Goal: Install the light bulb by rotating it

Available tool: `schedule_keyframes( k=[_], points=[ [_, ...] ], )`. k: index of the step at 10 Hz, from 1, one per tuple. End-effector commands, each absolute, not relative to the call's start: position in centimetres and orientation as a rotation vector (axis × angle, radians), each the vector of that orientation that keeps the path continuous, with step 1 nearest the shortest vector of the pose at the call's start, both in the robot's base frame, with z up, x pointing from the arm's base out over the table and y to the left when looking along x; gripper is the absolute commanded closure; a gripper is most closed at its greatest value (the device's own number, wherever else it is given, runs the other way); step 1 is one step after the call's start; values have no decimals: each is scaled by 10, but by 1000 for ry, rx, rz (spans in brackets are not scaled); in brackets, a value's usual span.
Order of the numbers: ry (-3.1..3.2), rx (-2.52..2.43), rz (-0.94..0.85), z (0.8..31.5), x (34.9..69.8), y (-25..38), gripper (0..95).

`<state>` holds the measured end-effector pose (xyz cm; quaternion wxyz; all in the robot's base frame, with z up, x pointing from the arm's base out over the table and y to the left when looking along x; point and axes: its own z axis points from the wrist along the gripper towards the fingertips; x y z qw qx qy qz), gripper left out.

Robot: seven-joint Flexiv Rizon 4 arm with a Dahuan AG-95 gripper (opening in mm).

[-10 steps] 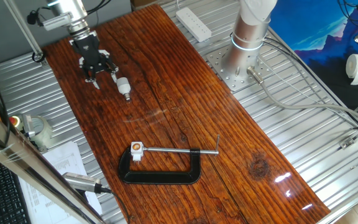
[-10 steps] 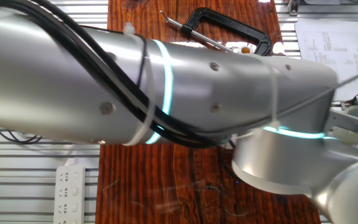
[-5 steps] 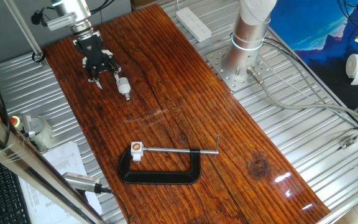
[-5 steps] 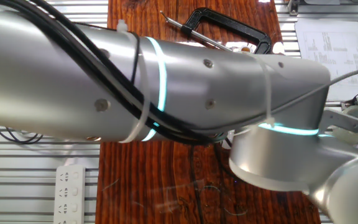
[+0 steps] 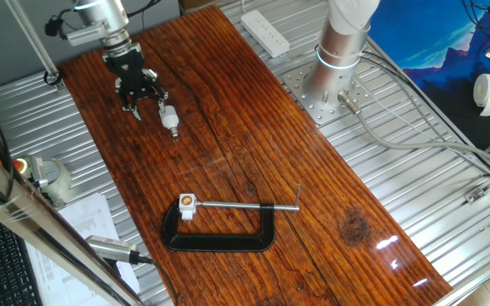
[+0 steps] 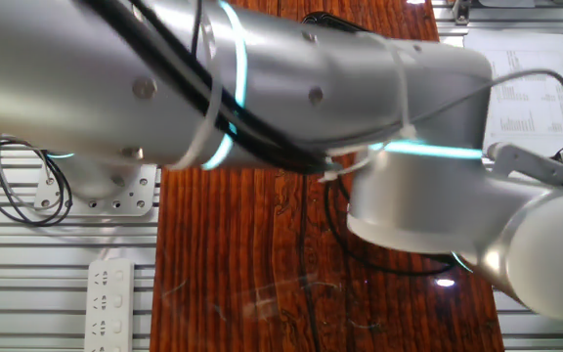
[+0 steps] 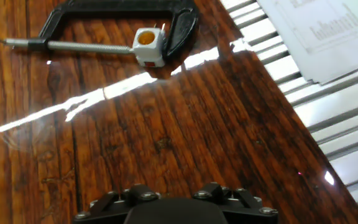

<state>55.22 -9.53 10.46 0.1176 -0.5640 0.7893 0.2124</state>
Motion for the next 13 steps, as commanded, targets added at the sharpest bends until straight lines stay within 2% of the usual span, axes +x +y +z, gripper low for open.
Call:
schedule_keyframes(
  k=[1,4,13],
  points=[
    [2220,-1675,666,102,543,-100,380],
    [2160,-1711,673,99,529,-111,380],
    [2038,-1730,702,75,517,-122,380]
  ],
)
